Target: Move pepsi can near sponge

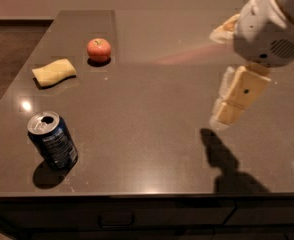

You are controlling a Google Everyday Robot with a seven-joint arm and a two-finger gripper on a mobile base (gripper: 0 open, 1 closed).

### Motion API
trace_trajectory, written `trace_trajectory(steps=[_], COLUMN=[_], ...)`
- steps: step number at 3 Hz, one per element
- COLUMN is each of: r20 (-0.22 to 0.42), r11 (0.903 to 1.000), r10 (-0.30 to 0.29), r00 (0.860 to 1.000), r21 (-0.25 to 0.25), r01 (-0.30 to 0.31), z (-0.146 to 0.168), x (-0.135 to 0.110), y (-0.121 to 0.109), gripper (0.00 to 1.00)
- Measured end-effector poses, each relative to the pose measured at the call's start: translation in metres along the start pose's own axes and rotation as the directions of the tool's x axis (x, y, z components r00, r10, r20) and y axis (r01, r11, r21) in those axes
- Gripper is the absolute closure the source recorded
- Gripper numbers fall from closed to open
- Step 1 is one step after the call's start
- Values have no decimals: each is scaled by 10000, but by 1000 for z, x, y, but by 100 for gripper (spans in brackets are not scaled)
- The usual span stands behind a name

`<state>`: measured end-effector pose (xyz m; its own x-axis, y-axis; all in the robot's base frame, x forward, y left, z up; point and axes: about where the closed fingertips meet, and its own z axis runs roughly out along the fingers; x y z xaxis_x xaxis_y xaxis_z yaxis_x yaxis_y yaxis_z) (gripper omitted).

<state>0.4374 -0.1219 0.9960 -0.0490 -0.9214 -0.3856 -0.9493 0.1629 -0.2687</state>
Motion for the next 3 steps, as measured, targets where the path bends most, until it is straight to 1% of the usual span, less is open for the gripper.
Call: trace_trajectory(steps=[1,2,3], r20=[873,1450,1813], r11=[9984,9929,9806], r10=[-463,-929,-1319], r00=[9951,9851,9745], r21=[-296,-604,-1198], r01=[490,1025,1550], z=[19,50,87], x=[-50,-100,-141], y=[17,41,67], gripper=[0,0,0])
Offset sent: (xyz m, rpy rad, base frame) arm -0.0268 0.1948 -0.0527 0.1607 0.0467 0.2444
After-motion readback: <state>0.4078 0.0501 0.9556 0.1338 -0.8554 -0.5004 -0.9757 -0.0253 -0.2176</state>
